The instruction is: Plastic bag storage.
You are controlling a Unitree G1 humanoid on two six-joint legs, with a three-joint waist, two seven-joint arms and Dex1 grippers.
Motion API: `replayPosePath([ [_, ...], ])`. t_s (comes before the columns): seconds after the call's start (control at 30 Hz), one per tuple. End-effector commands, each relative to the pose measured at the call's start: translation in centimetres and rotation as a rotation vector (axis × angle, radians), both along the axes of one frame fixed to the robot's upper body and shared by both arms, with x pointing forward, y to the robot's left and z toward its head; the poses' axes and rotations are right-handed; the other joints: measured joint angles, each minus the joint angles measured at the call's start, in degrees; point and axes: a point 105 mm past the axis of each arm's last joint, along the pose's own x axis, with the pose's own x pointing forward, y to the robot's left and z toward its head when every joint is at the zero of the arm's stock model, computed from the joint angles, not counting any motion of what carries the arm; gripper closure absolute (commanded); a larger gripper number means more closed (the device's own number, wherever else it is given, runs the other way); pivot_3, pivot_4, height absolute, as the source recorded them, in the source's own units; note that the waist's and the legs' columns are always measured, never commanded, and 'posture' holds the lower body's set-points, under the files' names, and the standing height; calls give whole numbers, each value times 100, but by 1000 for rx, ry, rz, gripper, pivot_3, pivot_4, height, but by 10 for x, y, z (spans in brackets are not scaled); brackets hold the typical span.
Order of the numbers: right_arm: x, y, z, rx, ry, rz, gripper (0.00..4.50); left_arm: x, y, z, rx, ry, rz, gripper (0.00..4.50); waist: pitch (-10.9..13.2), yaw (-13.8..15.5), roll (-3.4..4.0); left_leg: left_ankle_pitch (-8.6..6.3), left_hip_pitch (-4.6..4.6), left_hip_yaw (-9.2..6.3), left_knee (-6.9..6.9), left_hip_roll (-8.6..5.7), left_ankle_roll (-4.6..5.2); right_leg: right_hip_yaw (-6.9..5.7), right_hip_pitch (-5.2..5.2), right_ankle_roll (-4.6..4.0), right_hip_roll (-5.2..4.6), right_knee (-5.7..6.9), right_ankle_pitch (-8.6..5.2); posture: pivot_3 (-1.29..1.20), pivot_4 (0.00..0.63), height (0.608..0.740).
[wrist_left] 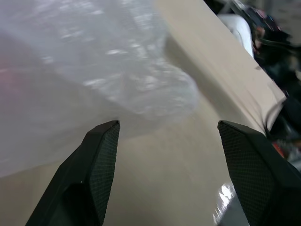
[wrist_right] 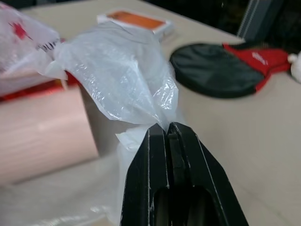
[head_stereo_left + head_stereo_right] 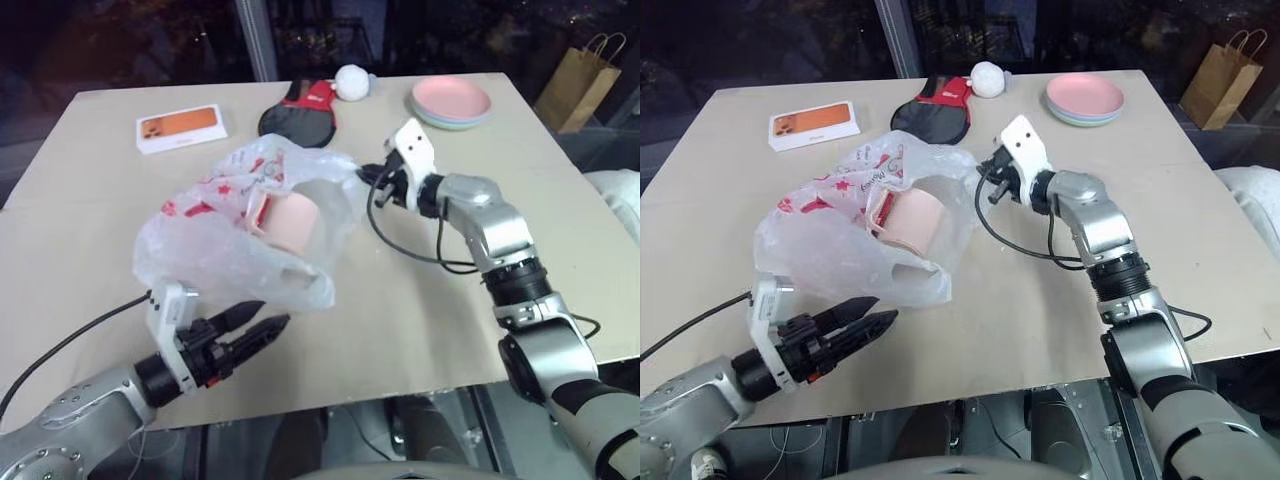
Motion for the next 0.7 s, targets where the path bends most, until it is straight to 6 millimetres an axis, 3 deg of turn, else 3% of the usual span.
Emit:
replayPosePath([
  [0.03,-6,1,14,24,-31,9,4426,-2,-11,-1,-72,59,-16,1071,0,-1,0,0,0,1,1,0,0,1,0,1,-1,0,1,0,150,740],
  [0.17,-8,1,17,27,-35,11,4426,-8,-12,-6,-213,240,-11,1071,0,-5,0,0,0,0,2,0,0,2,-1,4,-1,4,2,0,150,740],
  [0.23,-9,1,20,31,-39,11,4426,-7,-17,-1,-365,323,4,1071,2,-3,4,0,1,-1,2,2,0,1,-5,4,0,11,3,0,150,740],
  [0.53,-10,-1,19,9,-38,-7,4426,39,-31,-14,-740,445,323,1071,-2,48,1,0,3,3,11,-12,0,8,1,13,-9,16,10,0,150,740],
  [0.67,-10,-4,20,4,-35,-19,4426,26,-36,-9,-510,412,194,1071,-5,33,-6,0,3,-9,13,-10,0,3,-2,12,-1,29,10,0,150,740],
  [0.7,-10,-5,20,3,-33,-20,4426,18,-40,-3,-289,266,106,1071,-3,29,-5,0,5,-14,12,-10,0,-1,-4,5,1,35,5,0,150,740],
])
